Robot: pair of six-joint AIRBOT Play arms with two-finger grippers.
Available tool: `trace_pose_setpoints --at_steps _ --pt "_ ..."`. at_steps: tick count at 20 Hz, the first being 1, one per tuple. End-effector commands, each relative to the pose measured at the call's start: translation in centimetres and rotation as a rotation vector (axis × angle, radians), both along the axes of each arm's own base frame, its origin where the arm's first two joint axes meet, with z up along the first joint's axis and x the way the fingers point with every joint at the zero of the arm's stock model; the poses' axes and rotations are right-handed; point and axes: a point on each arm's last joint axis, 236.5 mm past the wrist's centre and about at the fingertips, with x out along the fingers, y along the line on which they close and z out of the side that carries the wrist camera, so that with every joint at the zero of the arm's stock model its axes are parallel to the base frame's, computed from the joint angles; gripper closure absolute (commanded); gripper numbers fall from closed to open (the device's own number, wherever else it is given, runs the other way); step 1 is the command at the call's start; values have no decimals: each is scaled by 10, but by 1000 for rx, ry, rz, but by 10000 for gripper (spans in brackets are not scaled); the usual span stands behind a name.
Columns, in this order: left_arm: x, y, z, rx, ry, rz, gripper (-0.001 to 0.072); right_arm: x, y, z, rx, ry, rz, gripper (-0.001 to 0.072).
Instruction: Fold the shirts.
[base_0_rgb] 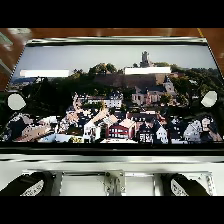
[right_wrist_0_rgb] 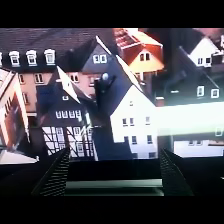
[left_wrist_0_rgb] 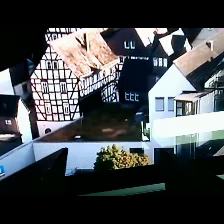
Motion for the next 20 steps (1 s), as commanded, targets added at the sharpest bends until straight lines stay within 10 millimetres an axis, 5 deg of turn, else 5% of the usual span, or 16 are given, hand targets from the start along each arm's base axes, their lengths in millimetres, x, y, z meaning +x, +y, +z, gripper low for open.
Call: trace_pose_setpoints --at_steps 1,3,8,11,15,20 --pt "10 0 0 -1 -34 7 -2 -9 20 1 88 39 -3 38" --pt "25 26 -8 95 -57 21 2 -18 35 3 153 77 2 38" --pt "85 132 -10 254 -94 204 -13 -25 60 10 269 111 -10 38" --pt "109 171 -45 211 -19 312 -13 -24 70 13 318 117 -39 38" --pt "126 154 -109 64 106 298 -13 -23 79 18 371 124 -72 38" --pt "125 143 -149 19 187 276 -13 -23 85 21 409 141 -136 38"
